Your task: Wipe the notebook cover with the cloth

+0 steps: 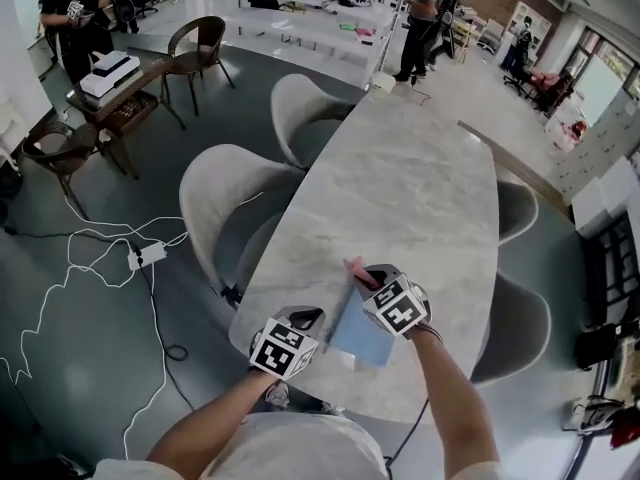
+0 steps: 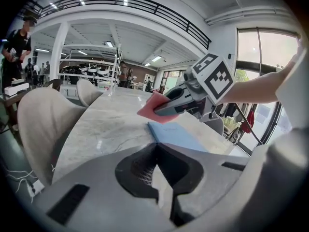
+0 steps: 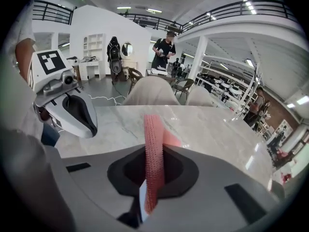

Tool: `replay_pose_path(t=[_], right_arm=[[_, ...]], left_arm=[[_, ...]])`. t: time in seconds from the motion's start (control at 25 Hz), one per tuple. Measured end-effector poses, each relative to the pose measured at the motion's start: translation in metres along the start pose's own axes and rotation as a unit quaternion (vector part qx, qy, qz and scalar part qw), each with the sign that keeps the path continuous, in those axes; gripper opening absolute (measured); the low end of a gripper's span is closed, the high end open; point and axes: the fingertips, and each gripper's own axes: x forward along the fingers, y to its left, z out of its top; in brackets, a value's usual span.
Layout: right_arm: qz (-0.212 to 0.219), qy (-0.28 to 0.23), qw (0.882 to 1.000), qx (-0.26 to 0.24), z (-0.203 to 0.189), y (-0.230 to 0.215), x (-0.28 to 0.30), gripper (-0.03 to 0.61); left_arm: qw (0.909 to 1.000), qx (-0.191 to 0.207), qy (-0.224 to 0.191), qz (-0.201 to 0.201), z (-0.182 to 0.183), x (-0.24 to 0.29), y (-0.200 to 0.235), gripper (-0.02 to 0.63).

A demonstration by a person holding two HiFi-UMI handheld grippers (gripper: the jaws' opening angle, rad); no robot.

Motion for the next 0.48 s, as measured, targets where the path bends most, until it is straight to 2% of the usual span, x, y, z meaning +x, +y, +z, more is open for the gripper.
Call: replay_pose_path(t=[0.16, 0.48], right_arm=[[0.000, 0.030, 0.999, -0.014, -0.006, -0.011, 0.026, 0.015], [0.043, 0.074, 0.996, -0.021, -0.024, 0.001, 0.063, 0.015]], left_arm=[[0.9998, -0.012, -0.006, 0.011, 0.004, 0.003, 0.005, 0.006], [0.9986, -0.036, -0.013, 0.037, 0.004, -0.006, 0.027, 0.006]])
